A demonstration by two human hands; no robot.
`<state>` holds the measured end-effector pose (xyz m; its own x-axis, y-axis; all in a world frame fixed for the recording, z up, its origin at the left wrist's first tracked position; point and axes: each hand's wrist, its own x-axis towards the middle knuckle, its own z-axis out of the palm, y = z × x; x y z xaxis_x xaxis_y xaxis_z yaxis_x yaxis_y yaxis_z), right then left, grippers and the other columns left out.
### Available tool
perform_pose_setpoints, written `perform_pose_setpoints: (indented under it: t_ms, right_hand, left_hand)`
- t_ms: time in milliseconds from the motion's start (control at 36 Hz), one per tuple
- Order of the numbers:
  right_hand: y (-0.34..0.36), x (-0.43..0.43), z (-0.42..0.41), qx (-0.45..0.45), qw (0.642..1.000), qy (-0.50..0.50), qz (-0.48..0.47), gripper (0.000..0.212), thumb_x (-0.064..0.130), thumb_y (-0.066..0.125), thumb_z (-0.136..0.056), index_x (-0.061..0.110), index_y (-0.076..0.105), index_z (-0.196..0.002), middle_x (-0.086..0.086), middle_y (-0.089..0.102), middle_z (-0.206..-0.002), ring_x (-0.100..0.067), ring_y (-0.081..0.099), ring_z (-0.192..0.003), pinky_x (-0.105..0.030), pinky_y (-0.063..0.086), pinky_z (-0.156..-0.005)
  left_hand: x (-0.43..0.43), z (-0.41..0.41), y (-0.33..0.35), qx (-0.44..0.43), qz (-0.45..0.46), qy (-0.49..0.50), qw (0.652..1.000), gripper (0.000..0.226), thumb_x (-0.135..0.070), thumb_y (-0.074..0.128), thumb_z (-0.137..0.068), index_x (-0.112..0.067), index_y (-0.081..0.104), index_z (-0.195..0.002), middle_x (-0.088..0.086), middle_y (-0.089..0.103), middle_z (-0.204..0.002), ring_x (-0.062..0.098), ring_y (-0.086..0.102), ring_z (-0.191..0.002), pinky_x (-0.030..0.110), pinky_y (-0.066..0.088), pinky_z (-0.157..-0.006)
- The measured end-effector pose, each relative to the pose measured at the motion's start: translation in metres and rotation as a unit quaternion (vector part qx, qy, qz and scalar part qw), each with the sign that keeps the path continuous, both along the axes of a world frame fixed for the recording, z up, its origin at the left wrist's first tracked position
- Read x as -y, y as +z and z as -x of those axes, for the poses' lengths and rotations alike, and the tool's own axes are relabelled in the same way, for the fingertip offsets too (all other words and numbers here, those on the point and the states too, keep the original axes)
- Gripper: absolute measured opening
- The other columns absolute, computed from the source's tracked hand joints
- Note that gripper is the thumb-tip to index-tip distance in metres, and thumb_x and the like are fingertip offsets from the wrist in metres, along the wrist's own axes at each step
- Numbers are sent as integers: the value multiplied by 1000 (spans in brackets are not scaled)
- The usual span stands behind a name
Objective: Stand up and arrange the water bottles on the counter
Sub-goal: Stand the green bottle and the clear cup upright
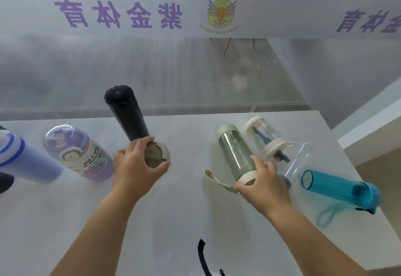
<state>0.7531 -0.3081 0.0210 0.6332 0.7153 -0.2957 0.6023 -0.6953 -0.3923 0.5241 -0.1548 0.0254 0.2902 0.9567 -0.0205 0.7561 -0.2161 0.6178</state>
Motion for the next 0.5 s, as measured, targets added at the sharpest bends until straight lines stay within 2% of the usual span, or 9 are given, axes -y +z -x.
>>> perform_pose_setpoints:
  t_ms: [111, 194, 250, 306, 444, 500]
  right_hand:
    - [27, -21, -12, 41, 997, -3, -67, 76, 39, 71, -65, 27, 37, -132, -3, 42, -126, -25, 52, -95, -34, 46, -80]
    - [45, -39, -19, 54, 992, 14, -114, 73, 36, 74, -64, 26, 40, -128, -3, 47, -123, -26, 55, -99, -34, 45, -79]
    - [56, -53, -22, 47, 988, 26, -144, 72, 35, 74, -64, 25, 39, -127, -2, 49, -119, -24, 55, -100, -34, 46, -80]
    - [65, -66, -22, 36, 985, 36, -164, 74, 33, 75, -65, 23, 39, -129, -3, 49, -120, -23, 54, -103, -33, 45, -83]
    - [82, -102, -19, 25, 976, 79, -201, 71, 36, 76, -65, 22, 42, -126, -1, 52, -114, -21, 54, -100, -32, 46, -82]
    - [86, -114, -16, 6, 974, 114, -193, 73, 36, 76, -66, 22, 41, -128, 0, 54, -113, -20, 56, -99, -35, 49, -84]
  left_hand:
    - [0, 1, 0, -5, 12, -14, 1000, 66, -36, 75, -71, -30, 47, -130, -5, 50, -132, 29, 38, -111, 36, 36, -97]
    - [-2, 4, -2, 9, 7, -11, 1000, 66, -33, 77, -70, -28, 49, -129, -5, 49, -130, 28, 42, -113, 36, 39, -100]
    - [-3, 5, -1, 37, 2, -8, 999, 64, -29, 80, -67, -26, 53, -125, -5, 47, -125, 21, 46, -110, 35, 44, -97]
    - [-3, 5, 0, 56, 10, -7, 998, 63, -26, 82, -66, -24, 54, -123, -7, 43, -120, 12, 47, -103, 26, 45, -89]
    - [-5, 5, -2, 69, 17, -16, 997, 62, -23, 83, -66, -24, 56, -122, -9, 41, -115, 9, 46, -103, 9, 36, -79]
    - [-6, 6, -3, 72, 13, -16, 997, 62, -23, 83, -64, -24, 57, -121, -9, 44, -114, 10, 47, -105, 9, 36, -79]
